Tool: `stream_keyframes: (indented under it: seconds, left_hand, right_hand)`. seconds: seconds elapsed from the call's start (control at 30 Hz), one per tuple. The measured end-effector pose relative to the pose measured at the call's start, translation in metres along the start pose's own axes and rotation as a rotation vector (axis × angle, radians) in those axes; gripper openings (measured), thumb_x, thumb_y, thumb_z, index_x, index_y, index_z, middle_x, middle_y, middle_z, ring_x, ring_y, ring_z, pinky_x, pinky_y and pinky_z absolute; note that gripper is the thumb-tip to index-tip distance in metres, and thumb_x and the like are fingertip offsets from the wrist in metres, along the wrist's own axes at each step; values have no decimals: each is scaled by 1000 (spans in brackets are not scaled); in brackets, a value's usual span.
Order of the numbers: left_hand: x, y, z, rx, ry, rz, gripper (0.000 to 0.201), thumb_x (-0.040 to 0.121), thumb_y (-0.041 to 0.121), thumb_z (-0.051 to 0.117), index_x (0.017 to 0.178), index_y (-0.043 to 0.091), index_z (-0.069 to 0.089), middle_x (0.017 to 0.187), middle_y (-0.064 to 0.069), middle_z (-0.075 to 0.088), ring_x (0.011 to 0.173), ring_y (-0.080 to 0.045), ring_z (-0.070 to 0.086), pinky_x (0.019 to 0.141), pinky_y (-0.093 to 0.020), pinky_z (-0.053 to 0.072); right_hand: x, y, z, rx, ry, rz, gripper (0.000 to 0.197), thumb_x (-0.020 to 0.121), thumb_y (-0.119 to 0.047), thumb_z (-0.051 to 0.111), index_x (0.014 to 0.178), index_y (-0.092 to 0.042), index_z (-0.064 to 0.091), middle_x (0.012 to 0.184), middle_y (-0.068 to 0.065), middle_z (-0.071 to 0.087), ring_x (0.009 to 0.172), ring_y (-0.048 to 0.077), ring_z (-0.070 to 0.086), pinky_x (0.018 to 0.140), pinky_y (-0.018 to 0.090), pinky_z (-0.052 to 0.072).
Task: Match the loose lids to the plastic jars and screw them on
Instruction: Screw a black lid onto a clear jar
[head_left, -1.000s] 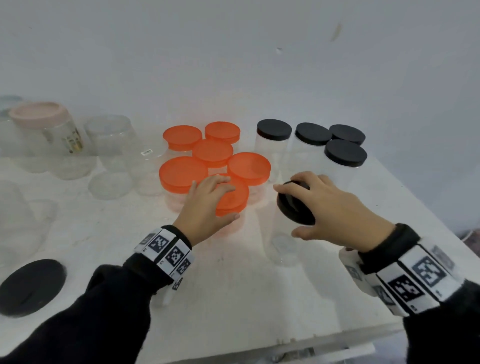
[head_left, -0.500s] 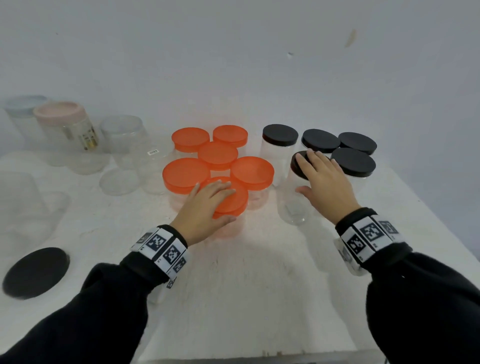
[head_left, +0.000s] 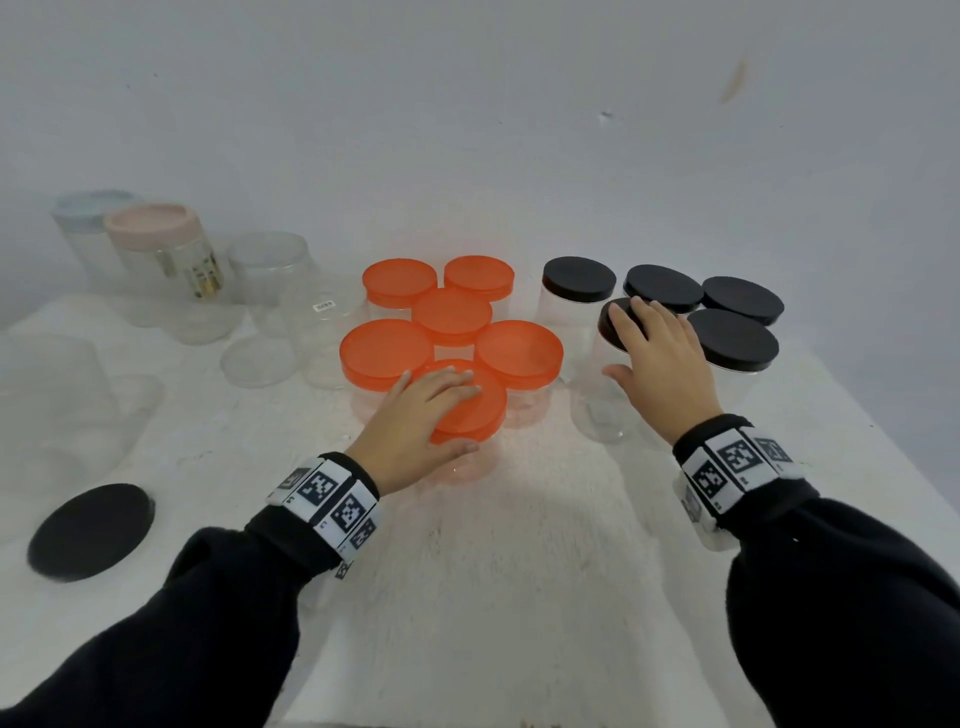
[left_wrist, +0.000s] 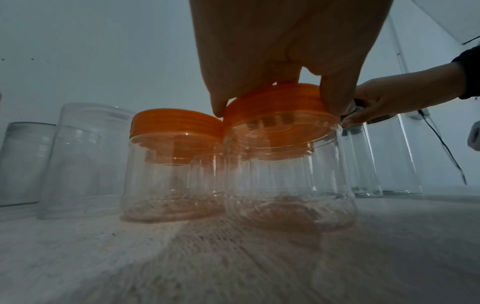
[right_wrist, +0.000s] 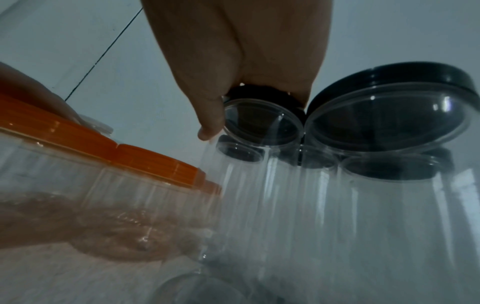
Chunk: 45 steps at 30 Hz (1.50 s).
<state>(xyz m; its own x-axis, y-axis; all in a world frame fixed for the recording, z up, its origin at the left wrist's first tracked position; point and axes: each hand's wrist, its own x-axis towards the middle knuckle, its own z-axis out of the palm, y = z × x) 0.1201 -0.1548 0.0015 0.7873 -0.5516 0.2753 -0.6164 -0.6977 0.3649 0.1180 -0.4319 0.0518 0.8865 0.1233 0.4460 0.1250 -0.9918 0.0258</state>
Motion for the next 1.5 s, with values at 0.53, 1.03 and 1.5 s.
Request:
stream_keyframes:
  seconds: [0.53,1.03,1.5]
  left_hand:
    - [-64,-29,-54,-95,184,-157,65,76,62,40,125,21,54,134,11,44,123,1,31,105,-17,22]
    - [-174,-114,-91,201,-98,-825,73,81,45,66,141,16,37,150,-6,28,136,-27,26,111,-42,25]
    - [-176,-105,-88,-8,-171,-790,83,71,34,79,140,22,34,150,0,22,136,-22,21,110,-31,21]
  right_hand:
    - [3,-95,-24,187,11,-145,46,70,-21,75,109,-2,59,115,19,54,99,40,54,83,49,45]
    - [0,-156,29,228,-228,-314,63,73,-44,72,120,-7,56,131,15,52,118,37,50,97,61,36]
    - [-1,-158,26,231,-259,-318,60,71,-42,74,117,-6,57,127,15,55,114,37,53,94,59,39]
